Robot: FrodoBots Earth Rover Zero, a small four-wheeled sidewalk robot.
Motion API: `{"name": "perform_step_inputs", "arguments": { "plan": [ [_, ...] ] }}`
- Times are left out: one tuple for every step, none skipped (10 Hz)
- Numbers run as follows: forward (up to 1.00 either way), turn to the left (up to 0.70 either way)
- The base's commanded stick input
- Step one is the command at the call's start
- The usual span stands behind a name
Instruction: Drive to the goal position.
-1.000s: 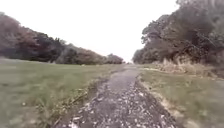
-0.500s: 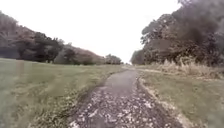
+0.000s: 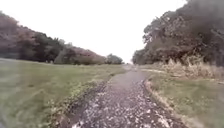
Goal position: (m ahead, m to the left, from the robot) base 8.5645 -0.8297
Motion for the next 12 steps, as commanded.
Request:
{"name": "perform_step_inputs", "arguments": {
  "plan": [
    [0.99,-0.38],
    [0.99,-0.13],
    [0.99,0.00],
    [0.99,0.00],
    [0.99,0.00],
    [0.99,0.00],
    [0.99,0.00],
    [0.99,0.00],
    [0.99,0.00],
    [0.99,0.00],
    [0.99,0.00],
    [0.99,0.00]
  ]
}}
